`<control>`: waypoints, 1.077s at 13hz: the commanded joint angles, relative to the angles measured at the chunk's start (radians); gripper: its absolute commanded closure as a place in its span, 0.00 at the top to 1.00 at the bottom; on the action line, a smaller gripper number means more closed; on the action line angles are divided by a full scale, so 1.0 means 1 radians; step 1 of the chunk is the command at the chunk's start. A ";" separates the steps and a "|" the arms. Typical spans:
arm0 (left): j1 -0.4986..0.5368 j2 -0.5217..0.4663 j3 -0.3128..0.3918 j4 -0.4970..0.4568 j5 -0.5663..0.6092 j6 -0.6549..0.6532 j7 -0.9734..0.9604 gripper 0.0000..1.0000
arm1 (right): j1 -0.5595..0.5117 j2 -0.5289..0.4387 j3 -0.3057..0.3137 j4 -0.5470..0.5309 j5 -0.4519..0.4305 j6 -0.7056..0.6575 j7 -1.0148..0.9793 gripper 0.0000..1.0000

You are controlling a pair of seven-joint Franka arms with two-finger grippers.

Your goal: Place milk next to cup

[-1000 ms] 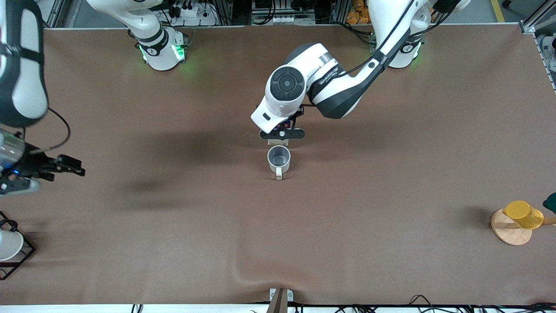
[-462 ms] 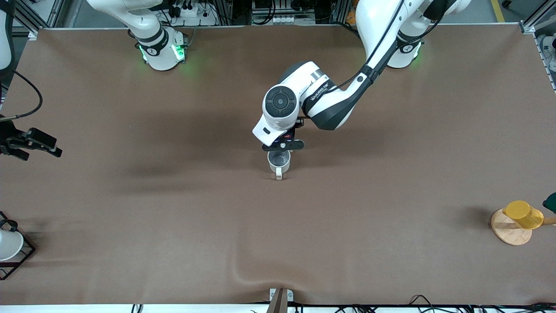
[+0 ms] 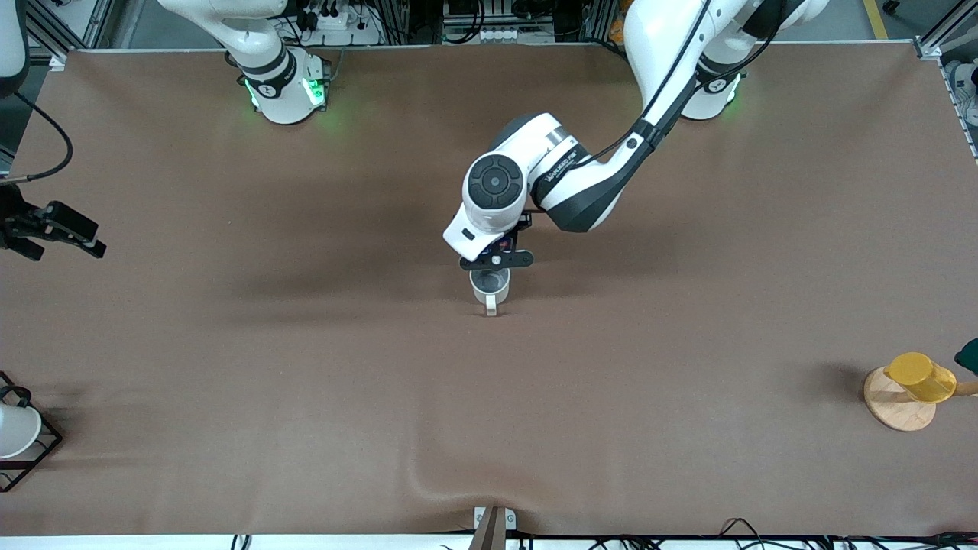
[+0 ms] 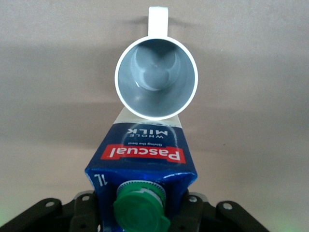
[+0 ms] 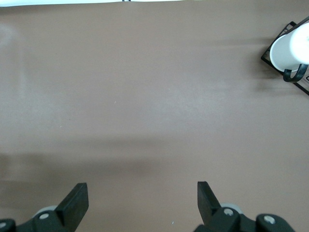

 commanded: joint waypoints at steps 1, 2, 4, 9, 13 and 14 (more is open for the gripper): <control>-0.008 0.025 0.011 0.029 -0.033 0.006 -0.014 0.56 | -0.040 -0.039 0.037 -0.029 -0.026 -0.020 0.019 1.00; -0.012 0.027 0.012 0.028 -0.033 0.006 -0.018 0.56 | -0.040 -0.042 0.037 -0.026 -0.028 -0.020 0.013 1.00; -0.018 0.042 0.012 0.028 -0.033 0.011 -0.045 0.59 | -0.038 -0.044 0.038 -0.022 -0.042 -0.020 0.010 1.00; -0.018 0.018 0.009 0.029 -0.033 0.026 -0.060 1.00 | -0.055 -0.040 0.031 0.015 -0.049 -0.133 0.010 1.00; -0.014 -0.057 0.000 0.028 -0.033 -0.040 -0.123 1.00 | -0.067 -0.033 0.032 0.015 -0.071 -0.167 -0.004 1.00; -0.002 -0.082 0.000 0.028 -0.034 -0.048 -0.125 1.00 | -0.064 -0.033 0.034 0.017 -0.116 -0.165 -0.007 1.00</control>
